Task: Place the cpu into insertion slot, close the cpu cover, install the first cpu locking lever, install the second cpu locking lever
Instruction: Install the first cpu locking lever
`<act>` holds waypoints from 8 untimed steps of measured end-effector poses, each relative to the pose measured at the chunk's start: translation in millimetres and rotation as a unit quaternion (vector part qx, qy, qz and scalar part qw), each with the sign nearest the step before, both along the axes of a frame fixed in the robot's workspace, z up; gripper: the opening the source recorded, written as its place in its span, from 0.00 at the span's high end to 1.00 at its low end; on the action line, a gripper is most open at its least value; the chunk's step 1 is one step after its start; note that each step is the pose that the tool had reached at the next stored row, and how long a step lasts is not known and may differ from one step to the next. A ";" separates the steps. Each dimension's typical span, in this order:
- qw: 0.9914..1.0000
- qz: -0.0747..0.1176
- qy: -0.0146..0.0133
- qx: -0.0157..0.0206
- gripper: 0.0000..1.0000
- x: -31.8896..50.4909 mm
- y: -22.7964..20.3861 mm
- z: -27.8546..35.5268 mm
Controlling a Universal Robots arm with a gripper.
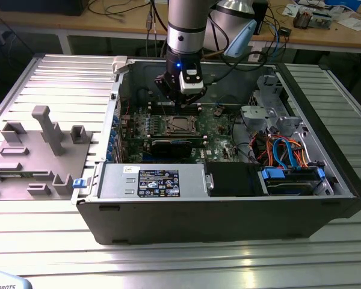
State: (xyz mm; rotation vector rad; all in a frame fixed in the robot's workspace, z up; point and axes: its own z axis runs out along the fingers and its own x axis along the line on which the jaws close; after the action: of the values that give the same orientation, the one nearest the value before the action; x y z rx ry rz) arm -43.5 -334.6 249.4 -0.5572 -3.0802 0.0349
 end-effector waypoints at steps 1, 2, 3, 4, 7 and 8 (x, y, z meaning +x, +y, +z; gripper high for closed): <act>1.000 0.001 0.000 0.000 0.89 0.0 0.0 0.0; 1.000 0.002 0.000 0.000 0.89 0.0 0.0 0.0; 1.000 0.003 0.000 0.000 0.89 0.0 0.0 0.0; 1.000 0.004 0.000 0.000 0.89 0.0 0.0 0.0; 1.000 0.006 0.000 0.000 0.89 0.0 0.0 0.0; 1.000 0.007 0.000 0.000 0.89 0.0 0.0 0.0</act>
State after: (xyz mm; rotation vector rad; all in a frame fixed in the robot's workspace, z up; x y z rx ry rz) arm -43.5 -334.6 249.4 -0.5361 -3.0841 0.0350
